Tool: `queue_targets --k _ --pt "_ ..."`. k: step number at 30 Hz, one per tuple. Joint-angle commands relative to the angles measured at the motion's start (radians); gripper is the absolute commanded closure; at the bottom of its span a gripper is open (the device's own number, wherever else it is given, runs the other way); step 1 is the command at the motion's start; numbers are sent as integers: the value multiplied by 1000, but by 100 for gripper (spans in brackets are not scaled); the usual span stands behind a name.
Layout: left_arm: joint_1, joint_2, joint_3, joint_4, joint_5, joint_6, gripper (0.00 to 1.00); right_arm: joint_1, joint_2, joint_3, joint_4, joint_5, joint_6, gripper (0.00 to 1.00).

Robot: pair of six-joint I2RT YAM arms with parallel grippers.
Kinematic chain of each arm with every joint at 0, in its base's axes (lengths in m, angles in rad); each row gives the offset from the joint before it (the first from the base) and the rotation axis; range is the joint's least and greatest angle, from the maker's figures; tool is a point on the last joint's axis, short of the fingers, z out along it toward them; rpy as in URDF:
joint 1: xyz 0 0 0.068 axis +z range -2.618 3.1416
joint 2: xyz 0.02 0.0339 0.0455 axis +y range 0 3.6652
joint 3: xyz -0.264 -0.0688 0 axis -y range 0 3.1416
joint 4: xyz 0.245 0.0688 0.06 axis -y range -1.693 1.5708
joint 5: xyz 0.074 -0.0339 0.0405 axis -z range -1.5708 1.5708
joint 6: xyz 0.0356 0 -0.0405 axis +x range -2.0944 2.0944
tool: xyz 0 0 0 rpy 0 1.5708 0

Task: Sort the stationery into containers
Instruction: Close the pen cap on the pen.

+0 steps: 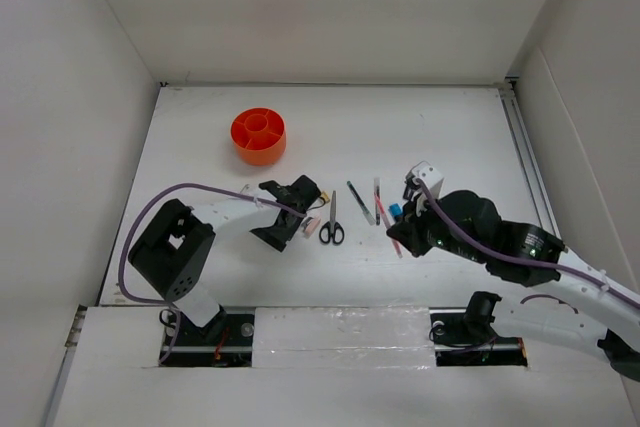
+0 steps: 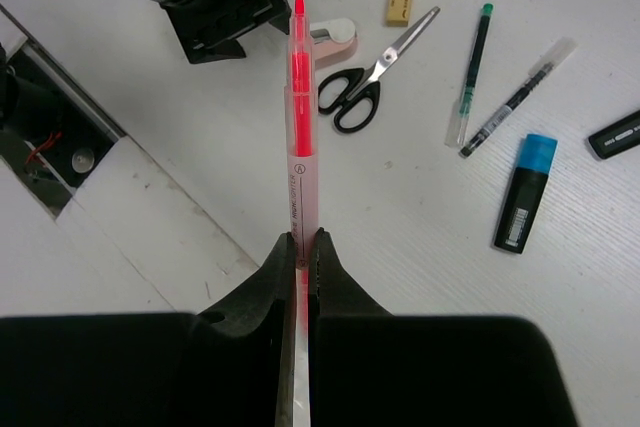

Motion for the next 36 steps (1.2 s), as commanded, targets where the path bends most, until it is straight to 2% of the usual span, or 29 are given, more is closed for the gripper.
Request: queue_targets --k 1,3,13,21,27,32,36 --pt "7 23 4 -64 -2 -49 47 -4 -23 3 42 -12 -14 100" --pt "7 23 4 -64 17 -49 52 -4 -23 3 42 -12 -14 100" --pt "7 129 93 -148 59 -2 52 -4 -52 3 42 -12 -14 100" --pt "7 130 93 -166 59 -31 52 -4 -80 3 42 -22 -14 100" --pt "7 162 93 -166 68 -40 61 -4 -80 3 42 -31 -23 100" --pt "7 191 93 -137 79 -20 61 6 -80 3 42 -31 -23 100" --pt "7 210 84 -116 100 -11 75 6 -80 3 42 -31 -23 100"
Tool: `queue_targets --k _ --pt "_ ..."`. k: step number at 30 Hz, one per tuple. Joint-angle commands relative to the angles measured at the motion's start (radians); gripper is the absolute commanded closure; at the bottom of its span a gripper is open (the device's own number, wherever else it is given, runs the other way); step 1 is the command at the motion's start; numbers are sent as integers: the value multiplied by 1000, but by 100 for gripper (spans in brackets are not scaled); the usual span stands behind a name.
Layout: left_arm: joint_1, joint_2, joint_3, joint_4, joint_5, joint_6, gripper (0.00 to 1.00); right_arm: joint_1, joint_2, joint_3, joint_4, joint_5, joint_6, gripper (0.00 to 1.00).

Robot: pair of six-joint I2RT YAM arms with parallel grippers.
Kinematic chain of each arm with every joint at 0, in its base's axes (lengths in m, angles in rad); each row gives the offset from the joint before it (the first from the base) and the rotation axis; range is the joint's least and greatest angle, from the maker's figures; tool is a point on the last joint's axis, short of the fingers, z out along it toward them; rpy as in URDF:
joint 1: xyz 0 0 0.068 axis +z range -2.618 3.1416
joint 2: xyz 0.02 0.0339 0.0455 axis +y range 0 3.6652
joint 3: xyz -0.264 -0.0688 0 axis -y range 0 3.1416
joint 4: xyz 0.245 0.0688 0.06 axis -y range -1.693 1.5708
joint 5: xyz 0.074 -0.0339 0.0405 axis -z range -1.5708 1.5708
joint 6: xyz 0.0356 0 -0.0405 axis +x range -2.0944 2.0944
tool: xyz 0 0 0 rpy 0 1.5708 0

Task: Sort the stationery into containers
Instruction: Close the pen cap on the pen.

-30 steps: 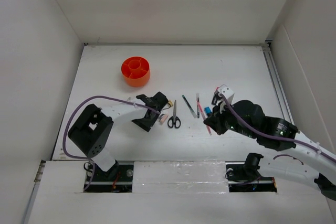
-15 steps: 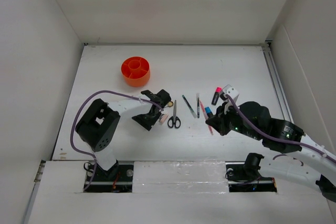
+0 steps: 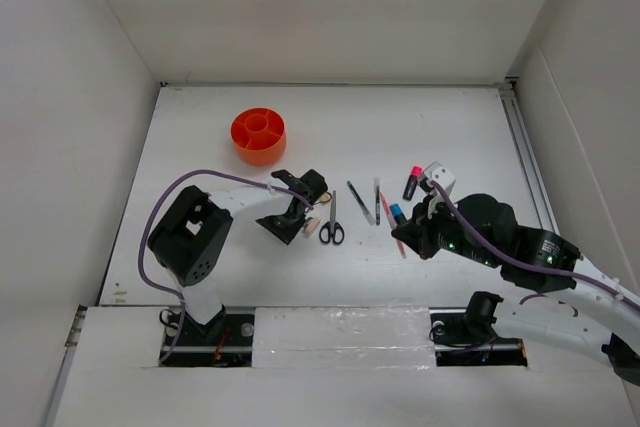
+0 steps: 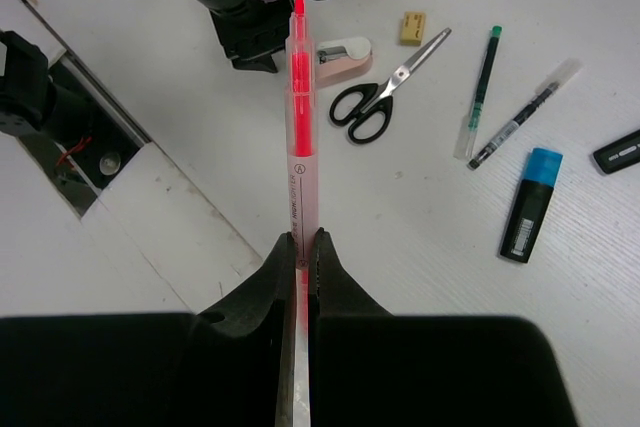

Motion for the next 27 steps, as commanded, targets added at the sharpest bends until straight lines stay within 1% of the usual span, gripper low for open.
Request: queue_targets --k 1,2,4,5,8,11,13,14,15,16,17,18,19,20,21,22,23,24,25,27 --pt "10 77 -48 33 47 -23 78 5 -8 3 42 -6 -16 100" --pt "10 77 -58 33 47 -23 81 5 -8 3 42 -6 -16 100" --pt "20 68 -81 57 58 -23 98 5 -8 3 42 -6 -16 100" --pt "20 68 -93 68 72 -23 100 5 -8 3 42 -6 -16 100" --pt "29 13 -153 134 83 -23 100 5 -8 3 42 -6 -16 100" --pt "29 -69 -184 183 83 14 100 14 -8 3 42 -6 -16 100" --pt "15 -119 -172 166 44 38 100 14 -8 -8 52 -15 -16 100" --pt "-2 -179 -144 166 18 58 100 14 -8 -8 61 -16 -16 100" --pt "-11 -211 -126 166 -30 86 100 14 -8 -8 73 -43 -16 100" --pt "-11 -239 -103 166 -54 162 100 14 -8 -20 87 -61 -16 100" --pt "-20 -297 -59 213 -83 228 100 14 1 -37 123 -106 -7 100" --pt "-20 -325 -37 226 -83 280 100 14 1 -46 148 -106 -7 100" --pt "-20 -354 -16 226 -118 326 100 14 13 -60 179 -155 7 100" --pt "-20 -382 3 247 -134 412 100 14 13 -92 208 -173 16 100" --pt "-20 -441 17 293 -147 458 100 14 42 -108 238 -187 45 100" --pt "-11 -472 28 316 -157 498 100 14 54 -124 304 -210 63 100" --pt "3 -503 28 347 -139 541 100 14 65 -153 337 -222 82 100" --pt "48 -565 28 379 -106 622 100 14 77 -169 373 -235 103 100" --pt "72 -598 17 428 -82 649 100 14 78 -184 457 -245 150 100" --pt "96 -661 -8 483 -27 710 100 14 65 -244 569 -298 191 100"
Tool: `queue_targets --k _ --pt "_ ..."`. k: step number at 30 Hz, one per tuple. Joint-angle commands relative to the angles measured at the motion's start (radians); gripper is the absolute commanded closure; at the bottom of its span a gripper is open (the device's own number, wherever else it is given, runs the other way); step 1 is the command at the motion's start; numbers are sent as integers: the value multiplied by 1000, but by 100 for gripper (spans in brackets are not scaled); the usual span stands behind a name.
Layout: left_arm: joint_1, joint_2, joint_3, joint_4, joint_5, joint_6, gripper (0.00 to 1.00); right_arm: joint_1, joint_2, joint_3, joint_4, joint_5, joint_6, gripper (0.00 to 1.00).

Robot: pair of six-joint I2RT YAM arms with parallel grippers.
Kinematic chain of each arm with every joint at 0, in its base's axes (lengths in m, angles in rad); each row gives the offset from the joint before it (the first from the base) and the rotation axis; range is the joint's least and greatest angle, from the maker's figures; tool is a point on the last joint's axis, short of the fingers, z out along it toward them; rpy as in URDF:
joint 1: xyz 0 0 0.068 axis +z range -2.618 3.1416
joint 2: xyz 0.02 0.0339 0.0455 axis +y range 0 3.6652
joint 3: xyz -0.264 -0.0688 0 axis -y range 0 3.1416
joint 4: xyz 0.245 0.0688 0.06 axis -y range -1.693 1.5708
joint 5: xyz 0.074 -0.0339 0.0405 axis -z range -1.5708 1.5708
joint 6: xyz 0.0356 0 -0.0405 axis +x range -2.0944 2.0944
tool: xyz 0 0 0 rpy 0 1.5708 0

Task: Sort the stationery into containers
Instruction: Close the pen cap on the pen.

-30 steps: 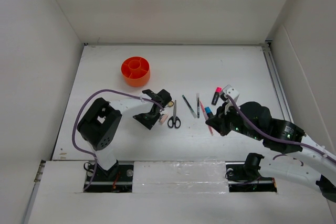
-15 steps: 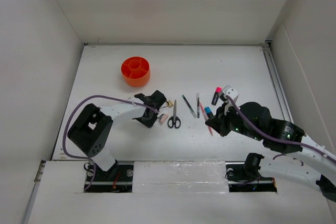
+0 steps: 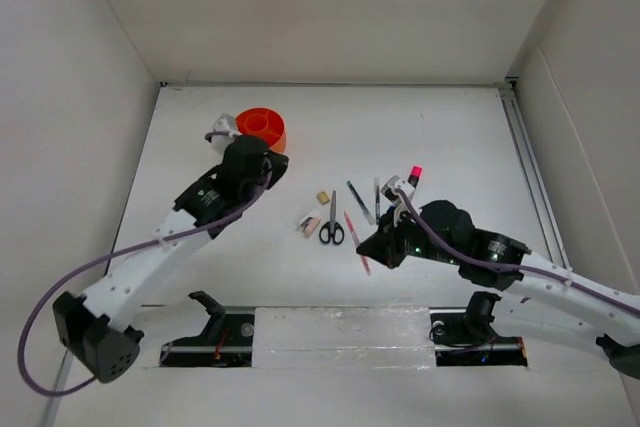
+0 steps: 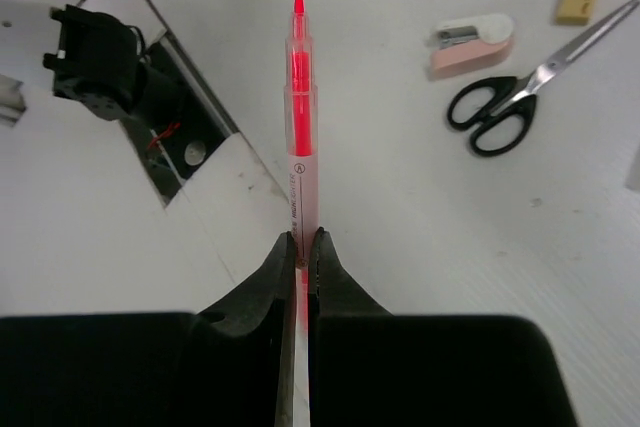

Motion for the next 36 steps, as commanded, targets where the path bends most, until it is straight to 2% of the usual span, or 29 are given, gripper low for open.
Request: queue_targets --k 1,2,12,18,29,36 --pt "39 -125 -26 149 40 244 100 7 -32 -61 311 -102 119 100" --pt "39 -151 -38 178 80 270 100 7 -32 -75 410 -130 133 100" --pt "39 -437 -253 480 324 359 100 7 185 -75 785 -262 253 100" --pt "39 -516 -288 517 414 457 100 7 296 -63 911 -385 334 100" --pt "39 -592 -368 563 509 503 100 7 353 -63 939 -419 345 100" --pt "39 -601 -358 562 500 503 100 -27 371 -54 939 -408 336 100"
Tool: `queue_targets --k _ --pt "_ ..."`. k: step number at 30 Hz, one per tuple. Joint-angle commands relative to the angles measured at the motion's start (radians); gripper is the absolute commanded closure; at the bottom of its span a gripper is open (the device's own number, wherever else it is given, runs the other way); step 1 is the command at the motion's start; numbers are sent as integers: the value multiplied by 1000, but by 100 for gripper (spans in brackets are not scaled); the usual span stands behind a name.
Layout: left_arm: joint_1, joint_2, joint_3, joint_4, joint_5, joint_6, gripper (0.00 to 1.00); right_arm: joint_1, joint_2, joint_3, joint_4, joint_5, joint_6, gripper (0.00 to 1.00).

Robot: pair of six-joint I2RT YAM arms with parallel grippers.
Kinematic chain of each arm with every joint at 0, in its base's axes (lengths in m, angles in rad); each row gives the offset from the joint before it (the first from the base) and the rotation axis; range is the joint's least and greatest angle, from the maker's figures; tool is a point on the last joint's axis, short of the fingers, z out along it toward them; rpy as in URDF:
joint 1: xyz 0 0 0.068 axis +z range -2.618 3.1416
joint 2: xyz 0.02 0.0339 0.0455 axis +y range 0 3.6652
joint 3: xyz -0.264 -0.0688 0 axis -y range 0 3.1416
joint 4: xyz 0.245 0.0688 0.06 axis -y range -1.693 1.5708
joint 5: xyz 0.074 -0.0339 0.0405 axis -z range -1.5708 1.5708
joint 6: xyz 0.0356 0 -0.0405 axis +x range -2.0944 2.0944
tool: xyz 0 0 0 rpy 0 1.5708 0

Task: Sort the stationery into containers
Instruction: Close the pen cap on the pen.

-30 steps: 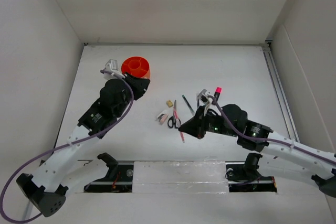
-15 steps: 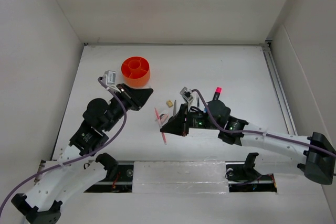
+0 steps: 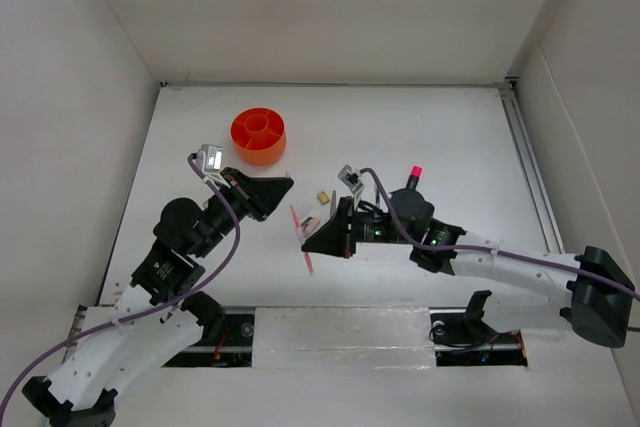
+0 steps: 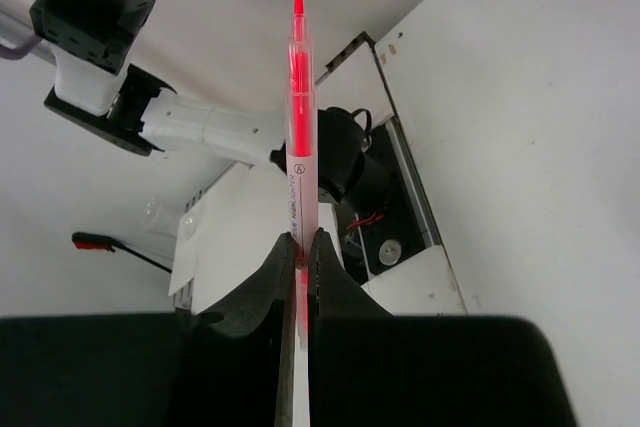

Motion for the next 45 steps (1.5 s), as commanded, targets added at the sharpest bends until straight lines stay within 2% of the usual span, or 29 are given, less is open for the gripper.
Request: queue_targets --k 1,12,45 --pt "-2 -13 10 57 15 30 100 -28 -1 36 77 -13 -5 100" --pt "-2 -13 8 47 -4 39 100 -94 -1 36 77 -49 -5 100" --pt "-2 5 -19 47 -13 39 100 -94 59 101 77 -91 -14 100"
